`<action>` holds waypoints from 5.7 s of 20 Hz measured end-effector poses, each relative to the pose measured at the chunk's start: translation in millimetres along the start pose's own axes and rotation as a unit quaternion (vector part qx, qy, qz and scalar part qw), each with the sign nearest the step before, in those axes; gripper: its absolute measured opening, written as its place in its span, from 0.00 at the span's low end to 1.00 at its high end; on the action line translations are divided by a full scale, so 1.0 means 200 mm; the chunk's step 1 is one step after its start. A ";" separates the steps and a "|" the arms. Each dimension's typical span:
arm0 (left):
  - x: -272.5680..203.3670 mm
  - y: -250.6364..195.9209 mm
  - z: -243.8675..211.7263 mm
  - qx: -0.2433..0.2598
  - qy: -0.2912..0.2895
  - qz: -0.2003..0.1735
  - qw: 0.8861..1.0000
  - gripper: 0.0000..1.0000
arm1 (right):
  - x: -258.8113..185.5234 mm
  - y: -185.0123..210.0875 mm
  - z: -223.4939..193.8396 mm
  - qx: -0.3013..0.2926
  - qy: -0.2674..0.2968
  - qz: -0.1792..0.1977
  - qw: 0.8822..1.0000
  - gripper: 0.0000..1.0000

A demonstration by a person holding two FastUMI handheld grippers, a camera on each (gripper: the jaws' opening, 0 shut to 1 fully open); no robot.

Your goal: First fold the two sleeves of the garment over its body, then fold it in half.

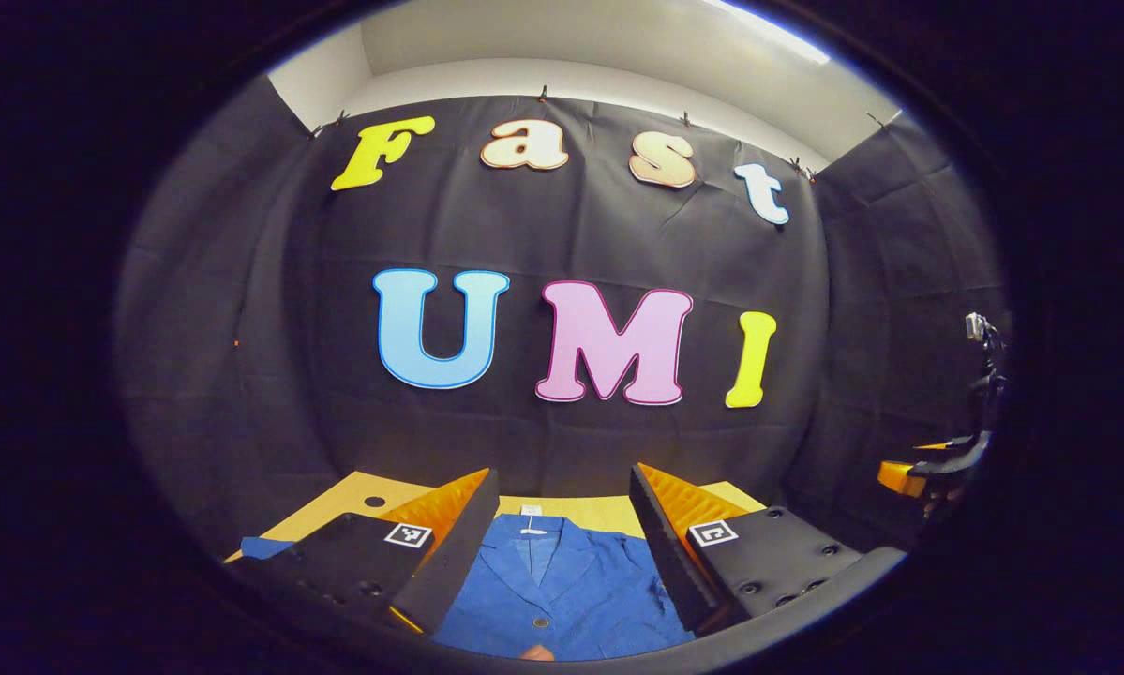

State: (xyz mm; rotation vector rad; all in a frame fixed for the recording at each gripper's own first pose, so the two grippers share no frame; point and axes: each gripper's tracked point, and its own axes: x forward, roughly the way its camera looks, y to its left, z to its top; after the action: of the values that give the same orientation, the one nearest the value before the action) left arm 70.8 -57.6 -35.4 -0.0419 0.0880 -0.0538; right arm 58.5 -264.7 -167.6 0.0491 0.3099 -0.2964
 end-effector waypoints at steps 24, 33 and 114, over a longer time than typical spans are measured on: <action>0.08 0.02 -0.16 0.001 0.078 0.093 0.993 0.82 | 0.65 -0.32 -1.35 0.105 0.305 -0.049 0.945 0.98; 0.08 0.01 -0.19 0.007 0.085 0.080 0.993 0.82 | 0.70 -0.31 -1.36 0.068 0.328 -0.061 0.940 0.73; -0.65 1.28 -0.52 -0.038 0.122 0.228 0.965 0.82 | 0.20 2.96 -0.46 -0.082 0.105 0.388 0.912 0.88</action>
State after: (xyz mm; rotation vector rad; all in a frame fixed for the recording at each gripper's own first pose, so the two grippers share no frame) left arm -54.8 201.9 -138.7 -0.0915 0.3443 0.4071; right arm 242.2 299.3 -266.5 0.0358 0.5022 0.5318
